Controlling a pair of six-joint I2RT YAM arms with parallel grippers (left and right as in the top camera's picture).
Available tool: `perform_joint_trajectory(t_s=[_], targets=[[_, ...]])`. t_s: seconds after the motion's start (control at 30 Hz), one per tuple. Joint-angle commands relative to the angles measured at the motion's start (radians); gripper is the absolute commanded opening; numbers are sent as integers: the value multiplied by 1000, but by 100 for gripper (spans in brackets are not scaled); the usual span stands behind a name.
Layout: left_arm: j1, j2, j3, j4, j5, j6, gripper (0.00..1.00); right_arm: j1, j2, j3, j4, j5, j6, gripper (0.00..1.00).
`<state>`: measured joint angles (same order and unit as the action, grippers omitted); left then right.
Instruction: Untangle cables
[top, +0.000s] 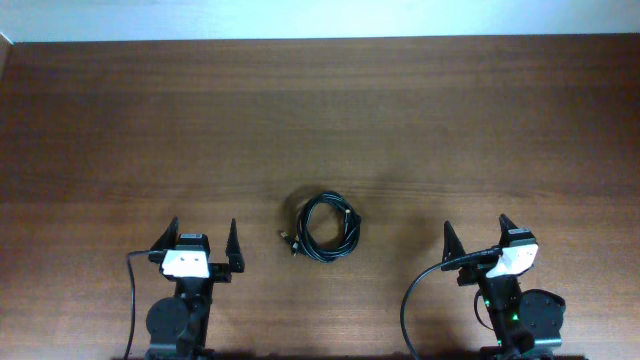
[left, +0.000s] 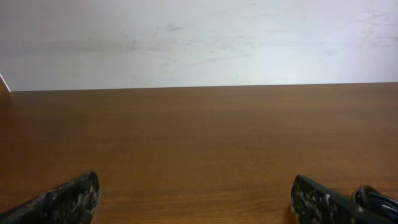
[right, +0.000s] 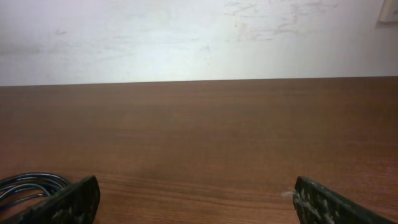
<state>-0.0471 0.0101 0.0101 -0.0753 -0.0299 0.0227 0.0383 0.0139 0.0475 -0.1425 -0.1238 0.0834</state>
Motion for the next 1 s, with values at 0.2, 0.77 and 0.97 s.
perform_joint_trajectory(t_s=[0.2, 0.77, 0.97], targets=[[6, -2, -1, -8, 8, 16, 99, 7, -8, -8, 1, 2, 11, 99], [6, -2, -1, -8, 8, 16, 99, 7, -8, -8, 2, -10, 12, 99], [5, 72, 163, -122, 168, -36, 99, 7, 35, 226, -22, -139, 53, 99]])
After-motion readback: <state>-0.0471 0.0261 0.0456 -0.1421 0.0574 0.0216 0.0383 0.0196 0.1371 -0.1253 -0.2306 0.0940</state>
